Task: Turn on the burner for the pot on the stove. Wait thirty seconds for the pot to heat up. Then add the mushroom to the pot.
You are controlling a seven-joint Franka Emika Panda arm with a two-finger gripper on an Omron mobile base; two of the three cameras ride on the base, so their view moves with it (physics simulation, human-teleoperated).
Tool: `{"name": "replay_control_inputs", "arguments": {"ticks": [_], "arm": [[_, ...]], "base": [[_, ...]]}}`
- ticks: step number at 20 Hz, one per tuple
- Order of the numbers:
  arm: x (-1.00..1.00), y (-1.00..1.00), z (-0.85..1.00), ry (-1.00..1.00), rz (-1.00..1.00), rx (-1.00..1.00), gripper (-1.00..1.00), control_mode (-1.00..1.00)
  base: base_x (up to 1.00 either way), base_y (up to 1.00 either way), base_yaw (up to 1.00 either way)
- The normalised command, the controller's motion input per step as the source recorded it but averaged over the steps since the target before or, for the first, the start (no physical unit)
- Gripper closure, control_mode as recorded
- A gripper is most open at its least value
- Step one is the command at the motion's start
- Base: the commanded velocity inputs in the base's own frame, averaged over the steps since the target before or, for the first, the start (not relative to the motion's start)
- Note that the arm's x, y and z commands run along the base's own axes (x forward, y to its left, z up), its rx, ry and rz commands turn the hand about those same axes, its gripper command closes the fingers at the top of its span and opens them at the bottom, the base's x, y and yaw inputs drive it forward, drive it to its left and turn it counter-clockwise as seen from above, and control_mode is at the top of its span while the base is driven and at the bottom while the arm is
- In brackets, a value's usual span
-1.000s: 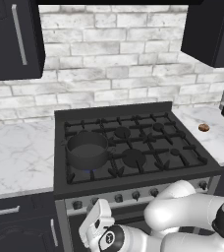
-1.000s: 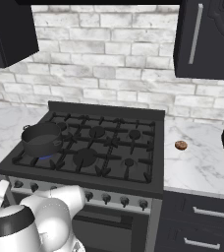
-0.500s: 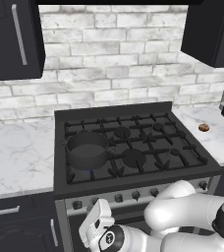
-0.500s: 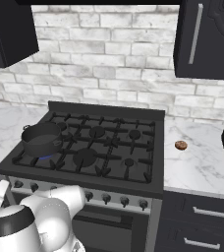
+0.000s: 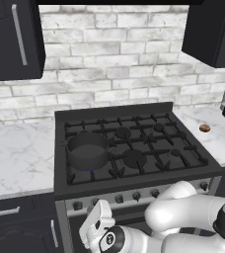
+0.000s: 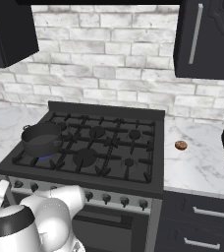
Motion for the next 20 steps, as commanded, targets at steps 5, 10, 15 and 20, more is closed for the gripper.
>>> {"name": "replay_control_inputs", "arguments": {"ticks": [5, 10, 15, 20], "arm": [[0.0, 0.0, 0.0, 0.0, 0.0, 0.0, 1.0, -1.0], [0.0, 0.0, 0.0, 0.0, 0.0, 0.0, 1.0, -1.0], [0.0, 0.0, 0.0, 0.0, 0.0, 0.0, 1.0, -1.0], [0.0, 0.0, 0.0, 0.0, 0.0, 0.0, 1.0, -1.0]], "base": [[0.0, 0.0, 0.0], [0.0, 0.0, 0.0], [0.0, 0.0, 0.0], [0.0, 0.0, 0.0]]}}
